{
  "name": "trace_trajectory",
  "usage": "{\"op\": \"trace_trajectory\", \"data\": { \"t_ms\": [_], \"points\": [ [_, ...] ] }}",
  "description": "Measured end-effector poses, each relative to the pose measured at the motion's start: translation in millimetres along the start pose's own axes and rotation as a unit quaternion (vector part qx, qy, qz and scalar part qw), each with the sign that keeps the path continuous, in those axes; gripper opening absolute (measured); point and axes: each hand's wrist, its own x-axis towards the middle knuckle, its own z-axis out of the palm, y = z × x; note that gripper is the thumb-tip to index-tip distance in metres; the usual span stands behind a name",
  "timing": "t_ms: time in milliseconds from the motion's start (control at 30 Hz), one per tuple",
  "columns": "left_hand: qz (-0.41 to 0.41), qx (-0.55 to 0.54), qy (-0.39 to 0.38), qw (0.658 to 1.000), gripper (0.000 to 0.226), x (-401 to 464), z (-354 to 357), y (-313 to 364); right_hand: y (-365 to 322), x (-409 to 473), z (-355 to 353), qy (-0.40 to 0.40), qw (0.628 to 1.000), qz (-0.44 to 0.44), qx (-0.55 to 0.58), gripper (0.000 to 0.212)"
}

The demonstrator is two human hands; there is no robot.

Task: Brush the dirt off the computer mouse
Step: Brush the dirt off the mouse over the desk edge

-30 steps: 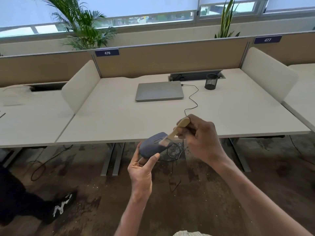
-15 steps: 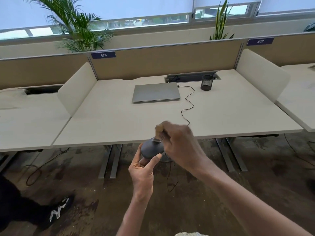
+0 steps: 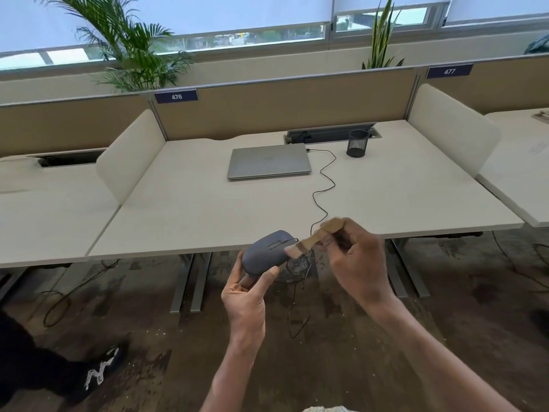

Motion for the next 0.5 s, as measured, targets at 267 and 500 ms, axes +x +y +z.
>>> {"op": "trace_trajectory", "data": {
  "t_ms": [267,500],
  "points": [
    [0.012,0.033,0.016,0.999,0.085,-5.1,22.0,-5.2,39.3,15.3,-48.0,0.101,0.993,0.055,0.006,0.007],
    [0.047,0.066,0.044,0.996,0.085,-7.6,69.0,-24.5,64.5,31.7,-93.0,0.103,0.994,0.041,0.013,0.013]
  ]
}}
